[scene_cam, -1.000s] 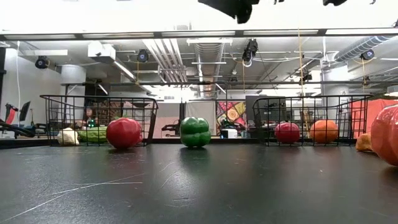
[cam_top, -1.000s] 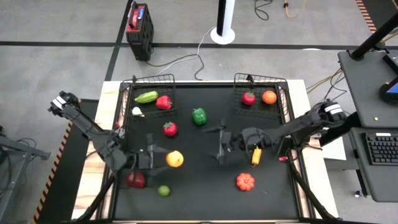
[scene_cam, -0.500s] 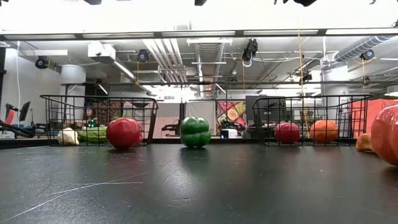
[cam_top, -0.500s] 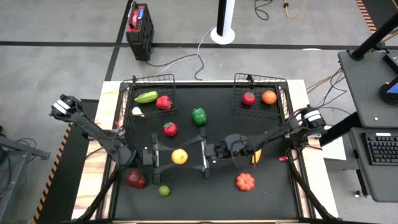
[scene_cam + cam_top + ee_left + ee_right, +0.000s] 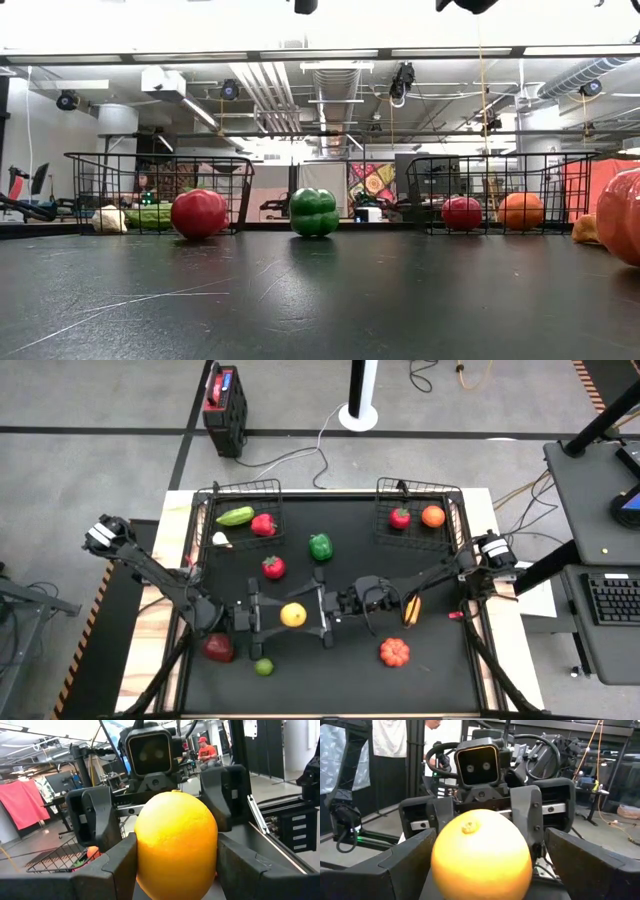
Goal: Sort produce into baskets
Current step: Put the lemon into the right wire basket
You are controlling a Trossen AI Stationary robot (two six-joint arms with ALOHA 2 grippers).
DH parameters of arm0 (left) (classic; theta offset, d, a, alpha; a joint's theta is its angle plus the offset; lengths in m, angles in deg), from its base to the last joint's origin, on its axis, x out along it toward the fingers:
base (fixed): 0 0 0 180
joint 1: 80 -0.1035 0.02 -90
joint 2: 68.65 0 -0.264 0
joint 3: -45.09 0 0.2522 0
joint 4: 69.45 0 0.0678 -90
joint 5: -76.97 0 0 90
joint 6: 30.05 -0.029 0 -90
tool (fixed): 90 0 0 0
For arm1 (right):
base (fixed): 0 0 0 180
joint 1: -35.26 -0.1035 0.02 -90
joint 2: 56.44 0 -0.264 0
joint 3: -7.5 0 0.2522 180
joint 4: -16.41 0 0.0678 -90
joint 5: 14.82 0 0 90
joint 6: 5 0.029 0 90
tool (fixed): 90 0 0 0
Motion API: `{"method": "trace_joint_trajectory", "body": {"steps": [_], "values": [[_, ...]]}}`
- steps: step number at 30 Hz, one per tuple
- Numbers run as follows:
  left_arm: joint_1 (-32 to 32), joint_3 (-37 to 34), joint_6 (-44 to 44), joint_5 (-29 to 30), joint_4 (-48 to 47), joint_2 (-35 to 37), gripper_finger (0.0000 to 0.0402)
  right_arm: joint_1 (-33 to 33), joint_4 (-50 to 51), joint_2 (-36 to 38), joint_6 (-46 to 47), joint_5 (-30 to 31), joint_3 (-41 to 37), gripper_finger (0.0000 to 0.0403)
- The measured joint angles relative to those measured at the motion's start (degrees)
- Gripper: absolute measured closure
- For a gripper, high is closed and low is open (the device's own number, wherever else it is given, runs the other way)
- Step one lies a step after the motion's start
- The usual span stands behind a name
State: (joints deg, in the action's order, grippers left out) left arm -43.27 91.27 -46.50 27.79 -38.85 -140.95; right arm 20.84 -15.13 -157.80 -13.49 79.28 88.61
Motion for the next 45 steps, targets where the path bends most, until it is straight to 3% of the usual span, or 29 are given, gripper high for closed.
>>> {"method": "trace_joint_trajectory", "body": {"steps": [5,16,29,35,45], "values": [[0.0,0.73,-0.45,-0.02,-0.14,-0.45,0.0201,-0.02,-0.01,0.0,-0.02,-0.1,0.0,0.0046],[0.01,0.77,-0.86,1.2,-0.21,-0.43,0.02,-0.06,-0.02,0.0,-0.24,-0.06,-0.07,0.0152],[0.01,0.62,2.17,4.53,-2.36,-0.43,0.0115,1.15,3.05,1.0,2.88,0.21,-0.09,0.0146],[0.22,0.66,7.56,8.19,-9.81,0.14,0.0105,2.78,13.84,3.86,8.82,0.0,0.58,0.0146],[0.35,0.54,13.61,13.82,-15.53,1.41,0.0104,6.35,50.87,6.16,16.43,0.53,11.02,0.0146]]}}
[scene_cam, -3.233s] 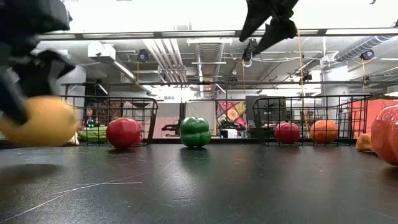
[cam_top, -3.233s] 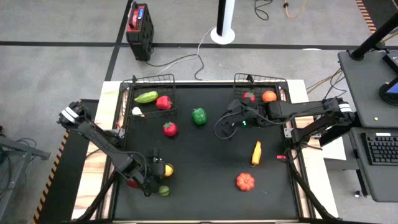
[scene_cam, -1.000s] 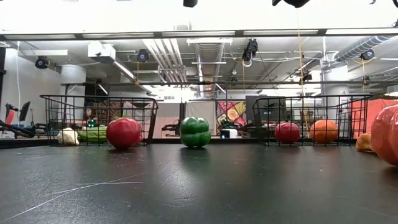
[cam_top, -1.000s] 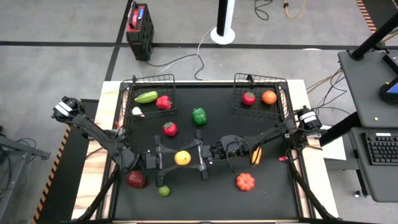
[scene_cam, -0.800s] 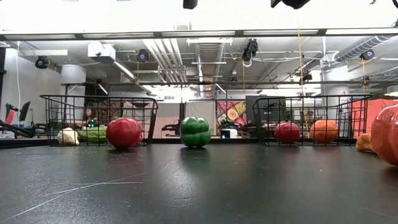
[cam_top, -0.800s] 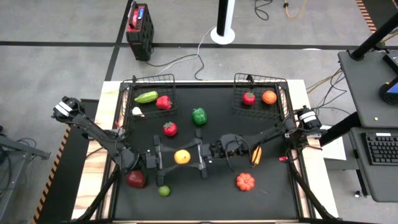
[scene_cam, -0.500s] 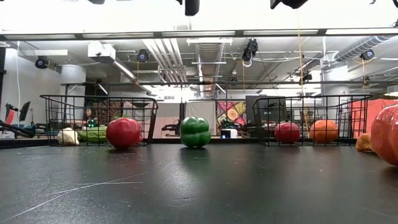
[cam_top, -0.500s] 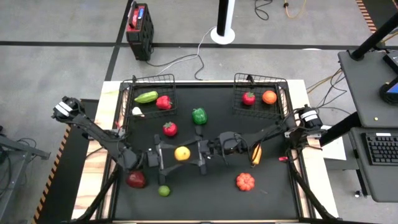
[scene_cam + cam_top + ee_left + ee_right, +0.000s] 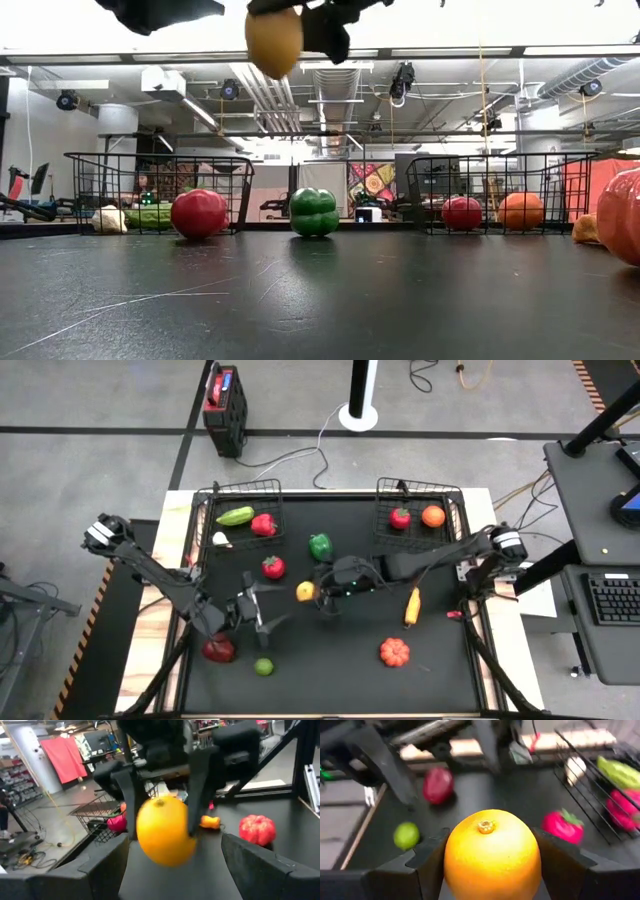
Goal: Sort produce into baskets
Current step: Put the lemon into the right wire basket
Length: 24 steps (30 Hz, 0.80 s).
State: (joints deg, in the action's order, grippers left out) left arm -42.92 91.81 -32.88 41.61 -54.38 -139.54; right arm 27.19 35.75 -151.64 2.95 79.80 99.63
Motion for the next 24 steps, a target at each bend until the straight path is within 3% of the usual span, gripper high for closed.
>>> {"method": "trace_joint_trajectory", "body": {"steps": [6,10,18,24], "values": [[0.0,0.01,6.53,0.84,-5.25,1.02,0.0104,2.77,20.54,0.09,2.54,0.3,7.44,0.0146],[0.0,0.01,12.63,0.65,-9.52,1.73,0.0104,5.03,32.82,0.4,3.1,4.49,10.49,0.0145],[0.02,0.01,22.98,-0.72,-19.55,3.76,0.0104,12.54,57.15,1.96,9.46,20.36,12.56,0.0145],[0.02,0.01,27.01,-2.72,-23.98,6.1,0.0104,21.6,72.25,3.18,23.27,33.92,12.33,0.0145]]}}
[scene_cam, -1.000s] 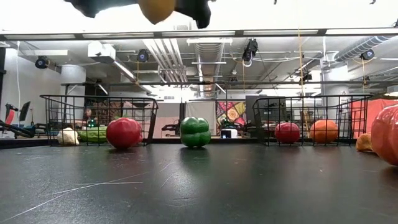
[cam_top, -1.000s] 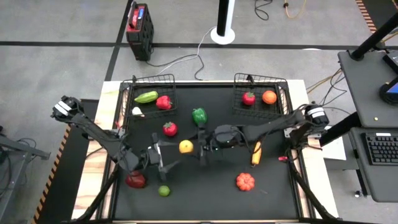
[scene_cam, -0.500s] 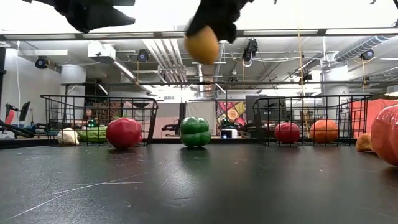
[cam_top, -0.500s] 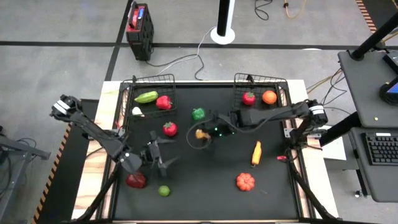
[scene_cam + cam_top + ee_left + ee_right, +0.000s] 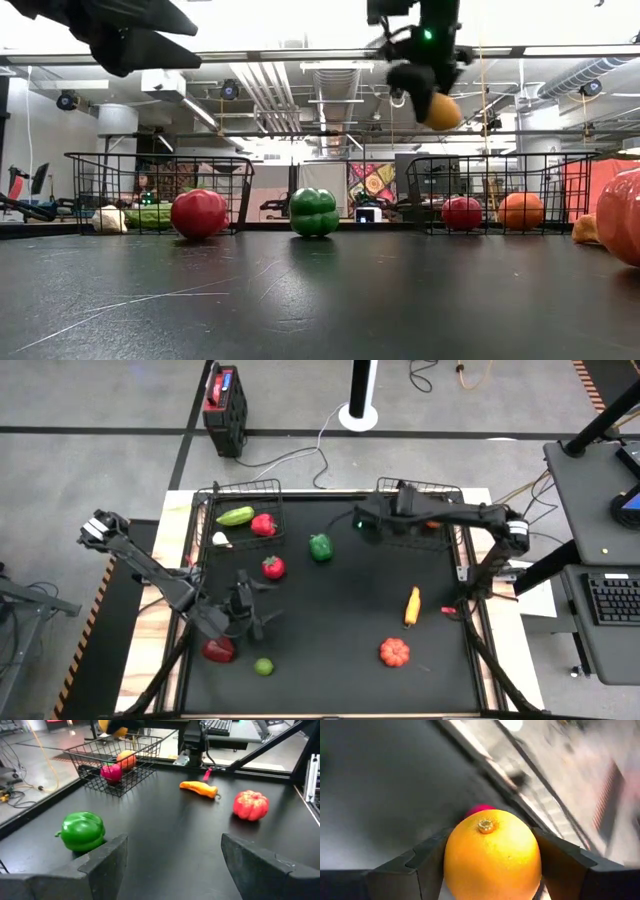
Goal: Sort produce into baskets
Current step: Put the lemon into the right wire basket
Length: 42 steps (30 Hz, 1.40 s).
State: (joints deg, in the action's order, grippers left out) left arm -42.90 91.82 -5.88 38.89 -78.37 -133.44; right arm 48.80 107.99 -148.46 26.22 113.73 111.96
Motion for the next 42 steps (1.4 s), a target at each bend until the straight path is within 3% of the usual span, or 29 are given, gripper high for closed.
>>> {"method": "trace_joint_trajectory", "body": {"steps": [5,14,23,31,42], "values": [[0.0,0.0,0.18,-0.04,-0.38,0.56,0.0104,9.21,2.36,0.08,3.75,-2.1,-1.42,0.0145],[0.0,0.0,1.89,-0.08,-2.96,0.65,0.0104,20.28,-3.33,2.14,-1.57,-5.52,-8.23,0.0147],[0.0,0.0,2.02,-0.06,-2.94,0.65,0.0104,25.95,-21.47,6.97,-4.06,-16.65,-21.33,0.0152],[-0.04,0.0,2.11,-0.04,-2.91,0.63,0.0104,30.81,-25.54,7.18,-2.62,-16.88,-28.35,0.0149],[-0.55,0.0,2.11,0.11,-2.67,0.41,0.0104,31.06,-30.74,7.15,-3.82,-17.09,-31.64,0.0121]]}}
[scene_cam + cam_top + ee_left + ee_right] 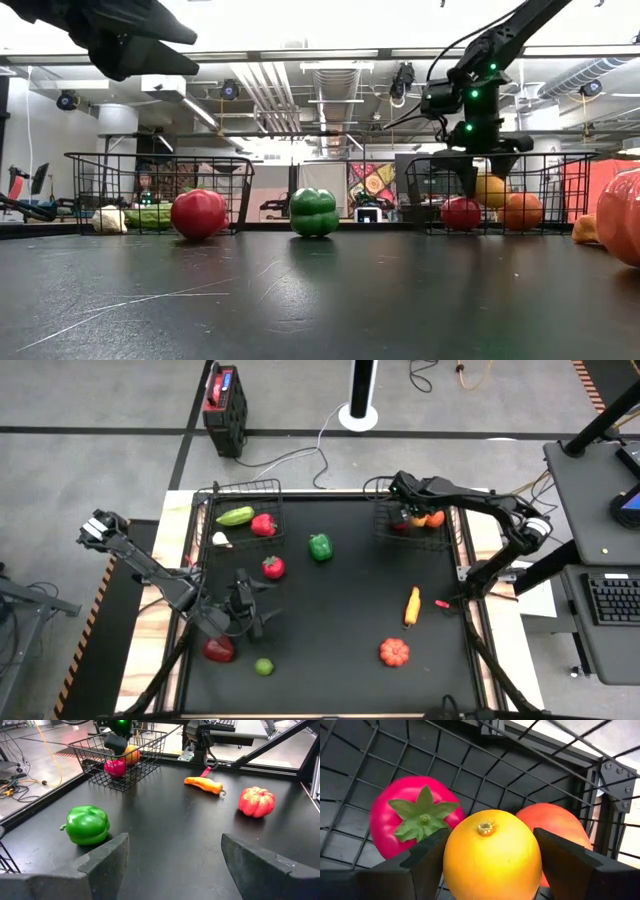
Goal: Sort produce into baskets
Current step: Put the lemon into the right wire basket, then put the chili pepper into the left wire basket
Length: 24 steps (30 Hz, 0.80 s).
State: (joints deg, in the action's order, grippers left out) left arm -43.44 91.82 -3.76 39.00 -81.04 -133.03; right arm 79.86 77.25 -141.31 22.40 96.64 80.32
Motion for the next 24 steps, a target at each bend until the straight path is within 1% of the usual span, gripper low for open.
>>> {"method": "trace_joint_trajectory", "body": {"steps": [15,20,24], "values": [[0.0,0.0,0.02,0.04,0.02,-0.02,0.0104,-0.08,0.17,-0.36,-0.51,-0.71,1.42,0.0077],[0.0,0.0,0.28,0.0,0.17,-0.02,0.0104,-0.09,1.85,0.63,-1.29,-0.73,3.46,0.0076],[0.0,0.0,0.96,0.0,0.17,-0.02,0.0104,-1.09,4.87,3.12,-1.04,-0.88,6.15,0.0078]]}}
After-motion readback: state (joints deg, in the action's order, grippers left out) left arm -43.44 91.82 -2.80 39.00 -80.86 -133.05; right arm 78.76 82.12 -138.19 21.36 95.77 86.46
